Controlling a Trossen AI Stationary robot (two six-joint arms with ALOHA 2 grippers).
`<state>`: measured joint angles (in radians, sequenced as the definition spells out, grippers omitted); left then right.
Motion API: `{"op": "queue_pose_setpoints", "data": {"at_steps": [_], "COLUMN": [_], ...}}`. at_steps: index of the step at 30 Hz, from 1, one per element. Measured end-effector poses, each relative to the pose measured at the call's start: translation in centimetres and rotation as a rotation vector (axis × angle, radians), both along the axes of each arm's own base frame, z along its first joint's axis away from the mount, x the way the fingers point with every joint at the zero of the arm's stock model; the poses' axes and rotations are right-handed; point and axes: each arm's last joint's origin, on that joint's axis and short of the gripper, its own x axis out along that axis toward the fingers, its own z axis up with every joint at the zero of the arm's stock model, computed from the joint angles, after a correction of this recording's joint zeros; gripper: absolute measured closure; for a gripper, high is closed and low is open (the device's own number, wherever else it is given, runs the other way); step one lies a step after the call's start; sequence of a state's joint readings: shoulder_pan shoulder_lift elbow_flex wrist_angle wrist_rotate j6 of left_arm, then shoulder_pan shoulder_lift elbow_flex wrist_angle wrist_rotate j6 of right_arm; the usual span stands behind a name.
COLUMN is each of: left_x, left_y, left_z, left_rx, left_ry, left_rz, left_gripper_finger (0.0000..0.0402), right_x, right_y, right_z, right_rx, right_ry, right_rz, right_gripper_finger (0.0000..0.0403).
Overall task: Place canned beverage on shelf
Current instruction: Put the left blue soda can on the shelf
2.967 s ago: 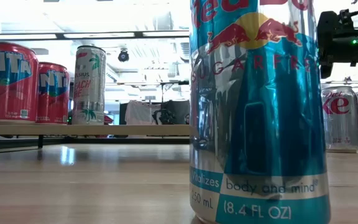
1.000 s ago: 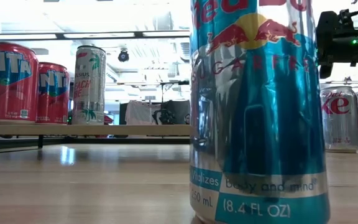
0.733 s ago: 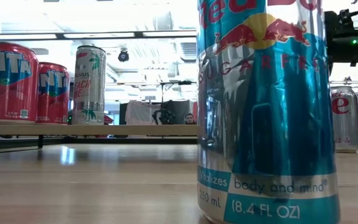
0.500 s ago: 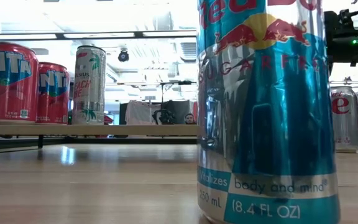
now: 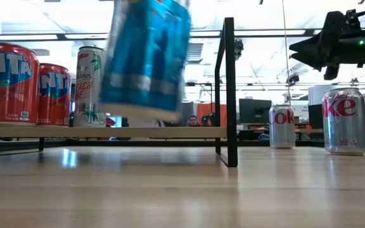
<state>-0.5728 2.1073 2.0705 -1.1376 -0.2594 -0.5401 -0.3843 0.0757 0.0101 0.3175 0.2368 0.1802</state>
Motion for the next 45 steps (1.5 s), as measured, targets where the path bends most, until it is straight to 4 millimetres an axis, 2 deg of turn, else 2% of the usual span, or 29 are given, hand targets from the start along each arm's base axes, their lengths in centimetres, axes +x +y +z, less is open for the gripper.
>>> {"op": "queue_pose_setpoints", "data": {"at_steps": [6,12,20,25,29,37,45], "left_x": [-1.6,-3.3,-6.2,-8.2,-9.4,-10.1,-9.9], "left_y": [3.3,7.8,13.6,16.2,17.8,21.3,24.5], "left_z": [2.6,3.2,2.2,1.7,1.6,1.6,1.3], "left_rx": [-0.024,-0.110,-0.114,-0.101,-0.045,0.046,-0.015], "left_ry": [-0.003,-0.040,-0.159,-0.161,-0.169,-0.167,-0.151], "left_rz": [0.036,0.063,0.094,0.145,0.099,0.070,0.089], "left_gripper_finger": [0.0190,0.0190,0.0190,0.0179,0.0165,0.0188,0.0188], "right_x": [0.0,0.0,0.0,0.0,0.0,0.0,0.0], "right_y": [0.0,0.0,0.0,0.0,0.0,0.0,0.0], "right_z": [0.0,0.0,0.0,0.0,0.0,0.0,0.0], "right_rx": [0.000,0.000,0.000,0.000,0.000,0.000,0.000], "right_ry": [0.000,0.001,0.000,0.001,0.001,0.001,0.001], "right_rz": [0.000,0.000,-0.001,0.000,0.000,0.000,0.000], "right_gripper_finger": [0.0245,0.0245,0.0245,0.0245,0.0245,0.0245,0.0245]}}
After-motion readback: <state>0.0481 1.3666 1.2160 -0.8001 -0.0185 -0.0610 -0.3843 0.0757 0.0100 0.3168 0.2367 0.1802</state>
